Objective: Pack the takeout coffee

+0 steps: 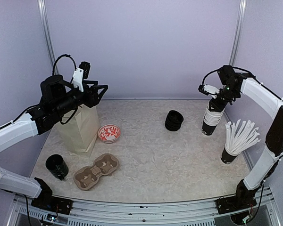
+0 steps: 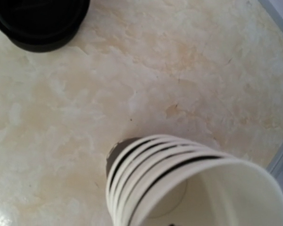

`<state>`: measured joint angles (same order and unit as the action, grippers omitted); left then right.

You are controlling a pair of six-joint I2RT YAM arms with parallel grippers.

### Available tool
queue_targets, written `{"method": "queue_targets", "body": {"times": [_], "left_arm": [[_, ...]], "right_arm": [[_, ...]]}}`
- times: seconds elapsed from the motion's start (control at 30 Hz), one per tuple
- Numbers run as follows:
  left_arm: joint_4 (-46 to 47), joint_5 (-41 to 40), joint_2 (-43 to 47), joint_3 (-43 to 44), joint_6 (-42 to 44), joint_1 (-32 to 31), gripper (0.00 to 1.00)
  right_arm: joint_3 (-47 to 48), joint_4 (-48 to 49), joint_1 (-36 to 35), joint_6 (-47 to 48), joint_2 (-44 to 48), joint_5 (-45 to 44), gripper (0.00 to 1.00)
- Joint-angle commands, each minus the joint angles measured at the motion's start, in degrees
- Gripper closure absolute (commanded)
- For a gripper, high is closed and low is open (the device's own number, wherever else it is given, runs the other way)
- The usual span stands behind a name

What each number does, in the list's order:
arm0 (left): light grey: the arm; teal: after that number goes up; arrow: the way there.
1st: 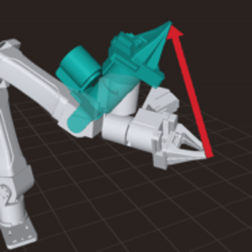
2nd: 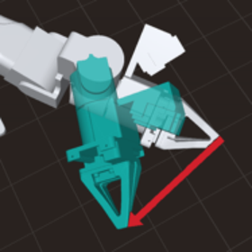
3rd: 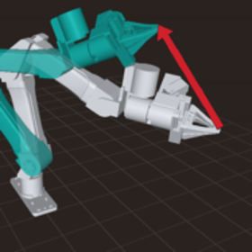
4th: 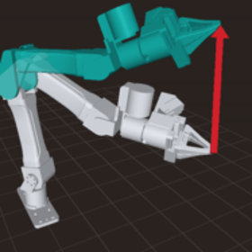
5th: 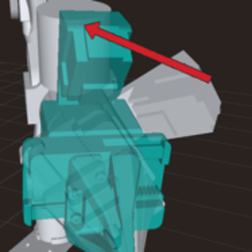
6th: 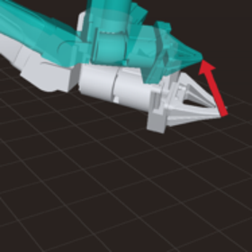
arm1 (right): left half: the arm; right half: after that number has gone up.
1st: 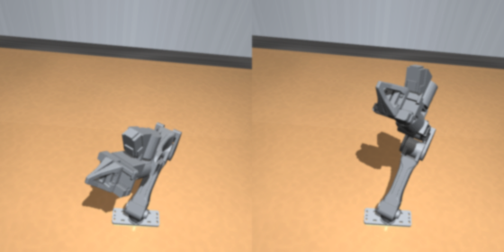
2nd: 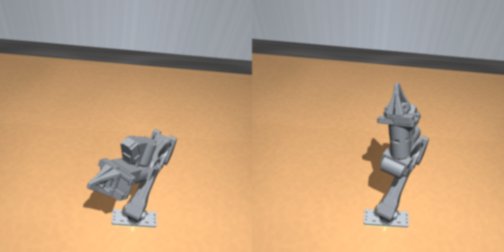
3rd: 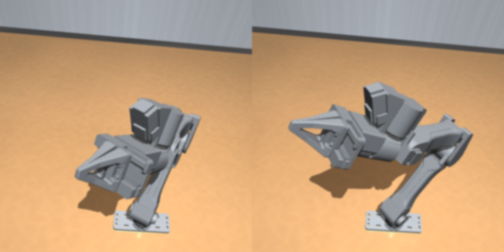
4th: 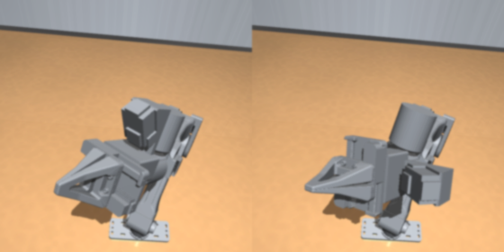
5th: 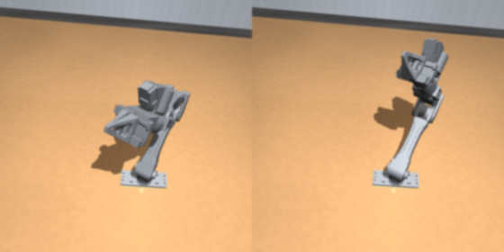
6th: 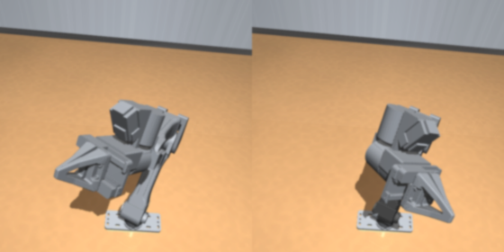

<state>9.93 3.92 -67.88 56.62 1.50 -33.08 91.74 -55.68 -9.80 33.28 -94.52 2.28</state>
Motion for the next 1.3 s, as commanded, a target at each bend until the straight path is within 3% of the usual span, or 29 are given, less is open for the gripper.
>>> {"method": "queue_targets", "body": {"times": [0.0, 0.33, 0.7, 0.83, 0.93, 0.97, 1.03, 1.1, 1.13, 1.2, 1.27], "left_arm": [[0.6, -0.6, -0.2, -0.3, 1.1, -0.5, 0.42], [0.4, -1.0, -0.1, -0.3, 1.6, -1.2, 0.42], [-0.2, -1.4, -0.5, -0.1, 2.1, -2.0, 0.42], [-0.4, -1.5, -0.9, 0.1, 2.2, -2.1, 0.42], [-0.5, -1.6, -1.2, 0.1, 2.4, -2.2, 0.42], [-0.6, -1.6, -1.4, 0.1, 2.4, -2.2, 0.42], [-0.7, -1.7, -1.7, 0.2, 2.5, -2.3, 0.42], [-0.8, -1.7, -2.0, 0.2, 2.6, -2.3, 0.42], [-0.9, -1.8, -2.2, 0.4, 2.7, -2.4, 0.42], [-1.3, -1.9, -2.5, 0.6, 2.9, -2.6, 0.42], [-1.3, -2.4, -2.7, 0.5, 3.2, -2.8, 0.42]], "right_arm": [[0.2, -1.4, 1.1, -1.0, -1.3, 0.0, 0.77], [0.6, -1.6, 1.7, -1.3, -1.6, 0.8, 1.0], [9.3, -0.7, 3.0, 0.6, 0.0, 1.5, 1.0], [7.5, -1.5, 3.0, 0.9, -0.5, 2.2, 1.0], [5.6, 0.3, 2.9, 2.1, -0.7, -3.4, 1.0], [6.0, -0.2, 3.1, 2.7, -0.5, -1.6, 1.0], [11.0, -6.1, 5.4, 4.7, -1.2, 13.3, 1.0], [9.2, 0.6, 5.0, 2.1, -1.2, 0.9, 1.0], [7.8, 1.7, 4.6, 3.6, -0.9, -0.9, 1.0], [12.7, -4.3, 7.2, 3.8, -2.5, 11.5, 1.0], [12.8, -1.9, 6.1, 1.8, -3.0, 4.5, 1.0]]}}
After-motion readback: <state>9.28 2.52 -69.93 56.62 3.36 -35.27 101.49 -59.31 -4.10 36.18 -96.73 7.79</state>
